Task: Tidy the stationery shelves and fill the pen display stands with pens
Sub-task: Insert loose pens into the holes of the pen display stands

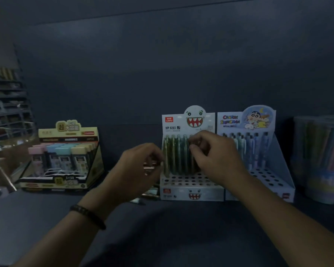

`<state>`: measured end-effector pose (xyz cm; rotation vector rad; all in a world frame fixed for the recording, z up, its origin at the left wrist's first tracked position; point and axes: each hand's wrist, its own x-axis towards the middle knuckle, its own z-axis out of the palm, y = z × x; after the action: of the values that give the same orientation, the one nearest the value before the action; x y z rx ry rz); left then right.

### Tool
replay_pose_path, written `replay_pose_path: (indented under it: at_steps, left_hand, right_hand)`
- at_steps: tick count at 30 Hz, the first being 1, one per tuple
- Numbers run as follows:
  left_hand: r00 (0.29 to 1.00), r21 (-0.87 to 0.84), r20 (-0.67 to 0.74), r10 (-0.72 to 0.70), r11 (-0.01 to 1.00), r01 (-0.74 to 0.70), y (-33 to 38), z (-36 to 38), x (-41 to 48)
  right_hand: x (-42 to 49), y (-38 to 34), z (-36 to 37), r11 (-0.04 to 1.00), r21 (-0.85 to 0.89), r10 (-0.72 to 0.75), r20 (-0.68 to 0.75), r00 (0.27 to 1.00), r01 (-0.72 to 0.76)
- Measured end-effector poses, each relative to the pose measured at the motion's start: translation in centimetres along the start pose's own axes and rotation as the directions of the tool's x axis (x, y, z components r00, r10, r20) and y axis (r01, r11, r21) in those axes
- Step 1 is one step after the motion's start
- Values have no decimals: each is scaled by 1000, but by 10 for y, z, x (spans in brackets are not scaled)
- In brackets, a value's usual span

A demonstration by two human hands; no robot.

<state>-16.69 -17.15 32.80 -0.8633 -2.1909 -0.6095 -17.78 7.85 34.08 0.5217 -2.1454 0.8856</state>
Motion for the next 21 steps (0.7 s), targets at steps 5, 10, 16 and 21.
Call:
replay_pose_path:
  at_steps: [5, 10, 16, 21]
  left_hand:
    - [981, 111, 191, -22, 994, 0, -28, -41, -40]
    - [941, 199, 322, -103, 979, 39, -48, -57, -70]
    - [905, 293, 382, -189, 953, 76, -57, -53, -80]
    - [915, 343, 352, -198, 937, 71, -52, -45, -77]
  right_hand:
    - [-3, -8, 12, 999, 33, -36, 74, 997, 34]
    - [-4, -13, 13, 996, 80, -45, 84, 996, 38]
    - [-5, -12, 11, 994, 106, -37, 110, 993, 25]
    - [-6, -10, 9, 992, 126, -25, 136, 990, 8]
